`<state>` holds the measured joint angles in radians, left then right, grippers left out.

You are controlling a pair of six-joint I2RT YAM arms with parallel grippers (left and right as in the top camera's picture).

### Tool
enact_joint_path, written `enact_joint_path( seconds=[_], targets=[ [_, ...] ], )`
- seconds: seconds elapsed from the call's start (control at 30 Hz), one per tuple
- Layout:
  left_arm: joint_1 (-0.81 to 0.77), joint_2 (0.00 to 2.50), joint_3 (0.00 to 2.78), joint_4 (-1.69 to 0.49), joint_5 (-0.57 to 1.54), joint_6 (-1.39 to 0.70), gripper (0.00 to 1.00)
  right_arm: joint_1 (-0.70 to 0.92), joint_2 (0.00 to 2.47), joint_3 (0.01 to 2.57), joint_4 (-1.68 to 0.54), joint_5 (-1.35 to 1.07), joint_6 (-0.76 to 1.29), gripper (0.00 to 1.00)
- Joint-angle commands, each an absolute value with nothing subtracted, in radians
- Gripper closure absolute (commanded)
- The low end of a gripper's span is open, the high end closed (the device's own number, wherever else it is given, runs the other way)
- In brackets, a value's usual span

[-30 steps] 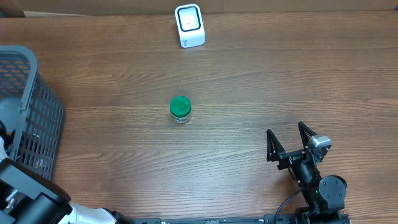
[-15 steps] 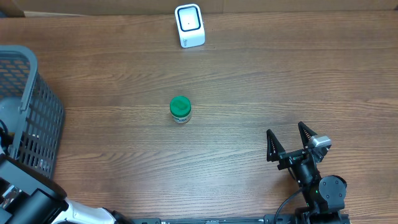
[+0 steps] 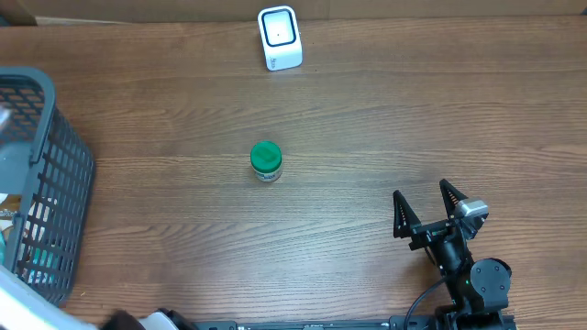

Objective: Scan the item barcode
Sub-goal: 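Carry the orange-white packet with the left gripper and place it right of the jar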

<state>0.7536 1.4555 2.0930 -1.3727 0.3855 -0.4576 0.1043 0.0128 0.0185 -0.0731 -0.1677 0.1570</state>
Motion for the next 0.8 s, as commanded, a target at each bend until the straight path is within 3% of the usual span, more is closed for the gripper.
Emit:
enact_joint_path(
  seconds=[0.0,0.1,0.23,0.37,0.53,0.77],
  targets=[
    [0.544,1.354,2.111,-1.412,0.369,-0.443,0.96,0.098,0.003,0.008,-0.069,-0.158,0.160,0.00],
    [0.379,1.341,2.111,-1.455,0.293,-0.441,0.96,0.098,0.003,0.008,-0.069,-0.158,0.160,0.00],
    [-0.093,1.408,2.041,-1.464,0.128,-0.455,0.96,0.098,0.003,0.008,-0.069,-0.158,0.160,0.00],
    [-0.314,1.525,1.975,-1.391,0.077,-0.509,0.96,0.098,0.003,0.008,-0.069,-0.158,0.160,0.00],
    [-0.466,1.719,1.954,-1.296,0.083,-0.598,0.96,0.098,0.003,0.008,-0.069,-0.158,0.160,0.00],
    [-0.582,2.027,1.953,-1.128,0.306,-0.656,0.96,0.098,0.003,0.008,-0.069,-0.158,0.160,0.00]
  ],
)
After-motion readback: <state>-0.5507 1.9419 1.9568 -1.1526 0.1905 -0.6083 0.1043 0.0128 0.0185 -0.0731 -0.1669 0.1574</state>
